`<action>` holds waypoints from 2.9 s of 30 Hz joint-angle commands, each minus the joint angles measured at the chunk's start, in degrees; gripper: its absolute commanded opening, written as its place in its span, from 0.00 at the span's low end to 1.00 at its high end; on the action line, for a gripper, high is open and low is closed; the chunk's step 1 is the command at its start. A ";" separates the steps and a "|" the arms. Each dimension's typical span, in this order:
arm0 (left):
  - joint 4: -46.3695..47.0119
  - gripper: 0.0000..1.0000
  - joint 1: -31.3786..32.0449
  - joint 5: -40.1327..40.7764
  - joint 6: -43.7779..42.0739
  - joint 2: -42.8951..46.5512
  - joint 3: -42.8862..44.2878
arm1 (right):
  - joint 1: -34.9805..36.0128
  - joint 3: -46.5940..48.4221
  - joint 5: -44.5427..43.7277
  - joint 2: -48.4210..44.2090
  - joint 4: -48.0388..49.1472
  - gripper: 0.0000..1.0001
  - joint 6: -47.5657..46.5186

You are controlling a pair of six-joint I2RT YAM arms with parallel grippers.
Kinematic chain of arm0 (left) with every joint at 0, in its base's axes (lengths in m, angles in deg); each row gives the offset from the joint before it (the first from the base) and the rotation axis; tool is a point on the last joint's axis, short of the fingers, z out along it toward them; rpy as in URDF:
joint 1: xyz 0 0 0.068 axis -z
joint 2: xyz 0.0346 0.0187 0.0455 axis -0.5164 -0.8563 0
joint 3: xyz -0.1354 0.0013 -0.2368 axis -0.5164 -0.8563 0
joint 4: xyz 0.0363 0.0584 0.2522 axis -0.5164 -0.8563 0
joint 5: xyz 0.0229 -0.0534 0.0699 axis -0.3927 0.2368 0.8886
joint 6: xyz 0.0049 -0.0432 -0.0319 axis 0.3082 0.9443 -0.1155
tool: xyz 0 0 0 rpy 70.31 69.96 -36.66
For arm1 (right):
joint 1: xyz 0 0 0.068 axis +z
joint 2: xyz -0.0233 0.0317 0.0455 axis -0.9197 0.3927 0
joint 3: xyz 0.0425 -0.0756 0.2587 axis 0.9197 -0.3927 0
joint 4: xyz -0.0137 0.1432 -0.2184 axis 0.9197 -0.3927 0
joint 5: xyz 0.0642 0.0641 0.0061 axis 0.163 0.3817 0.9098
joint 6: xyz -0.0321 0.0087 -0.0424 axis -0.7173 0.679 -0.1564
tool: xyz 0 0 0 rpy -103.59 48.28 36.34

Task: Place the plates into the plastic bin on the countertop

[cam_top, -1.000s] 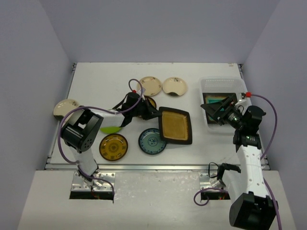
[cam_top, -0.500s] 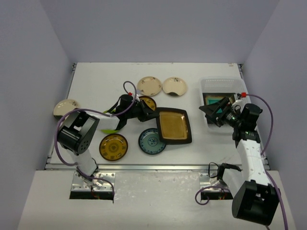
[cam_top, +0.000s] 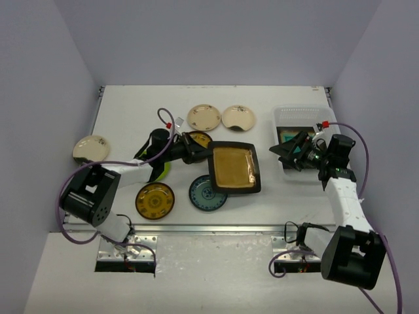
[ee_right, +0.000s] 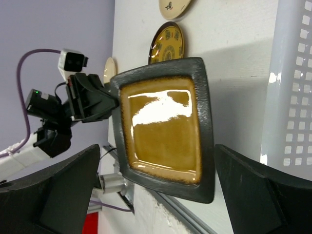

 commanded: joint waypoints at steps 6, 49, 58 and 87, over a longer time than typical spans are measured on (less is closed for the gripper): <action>9.77 0.00 -0.79 -6.07 5.85 13.49 1.12 | 7.12 3.09 1.90 4.69 -2.57 0.87 -7.34; -42.52 1.00 -6.83 32.06 -16.91 27.95 19.98 | -9.66 -12.84 -14.71 -5.99 35.66 0.00 48.81; -54.96 1.00 -3.52 22.00 -33.33 30.56 16.10 | -12.04 -12.08 -39.13 -5.67 26.25 0.00 48.26; -59.17 1.00 -3.17 28.49 -44.62 37.39 7.18 | -12.04 -0.30 -41.42 12.54 11.81 0.83 31.20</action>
